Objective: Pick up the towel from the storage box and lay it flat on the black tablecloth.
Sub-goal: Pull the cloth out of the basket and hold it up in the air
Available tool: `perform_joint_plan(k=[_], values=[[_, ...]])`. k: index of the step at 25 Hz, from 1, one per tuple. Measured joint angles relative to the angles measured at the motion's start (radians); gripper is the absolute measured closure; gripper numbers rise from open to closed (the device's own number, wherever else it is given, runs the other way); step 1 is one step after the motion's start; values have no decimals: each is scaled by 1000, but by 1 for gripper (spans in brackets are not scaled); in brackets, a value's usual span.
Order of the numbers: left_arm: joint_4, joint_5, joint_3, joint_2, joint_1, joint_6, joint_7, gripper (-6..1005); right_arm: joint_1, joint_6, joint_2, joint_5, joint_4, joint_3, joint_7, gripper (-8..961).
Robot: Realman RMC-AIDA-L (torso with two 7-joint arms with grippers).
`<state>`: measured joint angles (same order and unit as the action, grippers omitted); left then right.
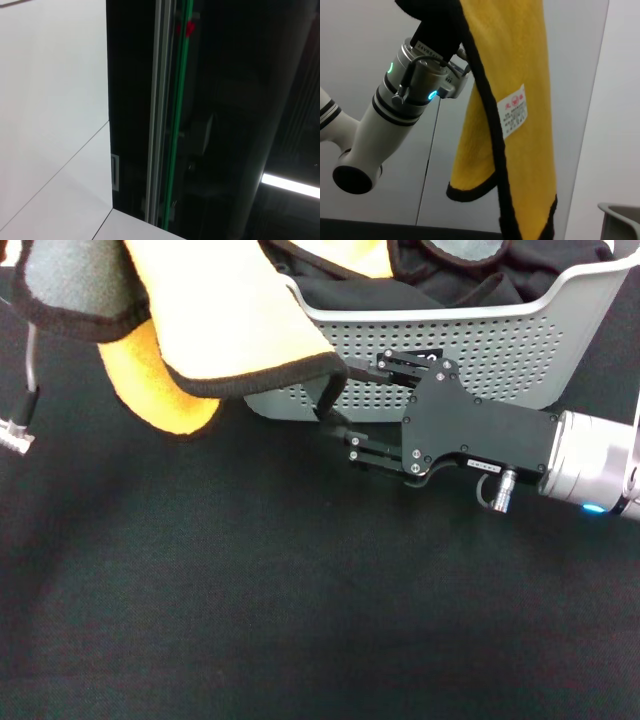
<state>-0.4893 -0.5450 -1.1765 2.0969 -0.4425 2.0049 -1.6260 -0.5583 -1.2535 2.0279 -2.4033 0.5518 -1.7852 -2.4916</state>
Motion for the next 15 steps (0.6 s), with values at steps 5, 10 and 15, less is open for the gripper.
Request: perform_joint_plan(k=[5,10,15], values=[[1,1,0,0,0,0,2,989,0,-1,0,-1,3,0,-18,263],[18,9,8,-1,-1,0,8,990,7,-8,0,-15,6,-1,-32,578],[29,16,11,-2,-1,-2,13,990,13,-12,0,-22,7,-2,-39,769]])
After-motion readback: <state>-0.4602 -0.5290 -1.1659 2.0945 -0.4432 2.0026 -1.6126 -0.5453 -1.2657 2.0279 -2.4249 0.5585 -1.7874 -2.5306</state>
